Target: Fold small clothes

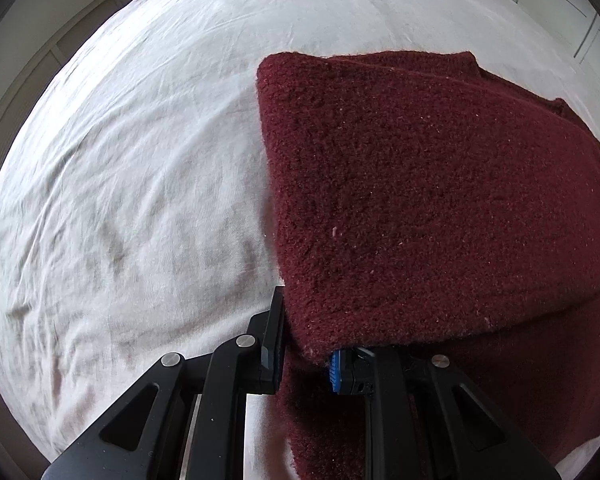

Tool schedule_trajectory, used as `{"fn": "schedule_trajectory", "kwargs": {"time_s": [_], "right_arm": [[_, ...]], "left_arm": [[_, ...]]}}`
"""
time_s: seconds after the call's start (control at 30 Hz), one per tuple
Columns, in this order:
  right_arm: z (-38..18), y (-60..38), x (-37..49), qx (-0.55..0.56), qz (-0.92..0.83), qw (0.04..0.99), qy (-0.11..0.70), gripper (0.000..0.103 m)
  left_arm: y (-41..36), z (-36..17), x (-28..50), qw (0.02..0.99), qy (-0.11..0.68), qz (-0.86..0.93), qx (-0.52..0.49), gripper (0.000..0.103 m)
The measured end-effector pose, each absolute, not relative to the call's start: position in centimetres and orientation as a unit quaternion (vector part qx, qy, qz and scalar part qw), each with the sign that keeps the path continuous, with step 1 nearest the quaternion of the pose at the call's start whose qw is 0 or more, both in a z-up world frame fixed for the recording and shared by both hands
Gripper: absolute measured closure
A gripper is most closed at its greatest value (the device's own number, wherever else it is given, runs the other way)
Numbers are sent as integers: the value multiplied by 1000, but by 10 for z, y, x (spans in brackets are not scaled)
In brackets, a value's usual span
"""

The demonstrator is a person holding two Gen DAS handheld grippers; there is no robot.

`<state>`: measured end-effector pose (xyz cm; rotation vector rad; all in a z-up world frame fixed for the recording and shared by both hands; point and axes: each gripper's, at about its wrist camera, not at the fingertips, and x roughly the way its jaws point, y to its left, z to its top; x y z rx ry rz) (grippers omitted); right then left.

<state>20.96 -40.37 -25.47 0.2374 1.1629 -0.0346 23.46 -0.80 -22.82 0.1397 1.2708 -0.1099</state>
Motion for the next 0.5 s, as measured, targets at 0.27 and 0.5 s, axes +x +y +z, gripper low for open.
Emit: {"fn": "schedule_trajectory", "kwargs": {"time_s": [0.27,0.5], "right_arm": [[-236,-429,194,134,-31,829,541,41],[-194,-433,169,94,-33,855,509,18]], "left_arm": [[-1,-213,230,796,600,-2,81,50],[15,-174,216,803,593,-4,52,10]]}}
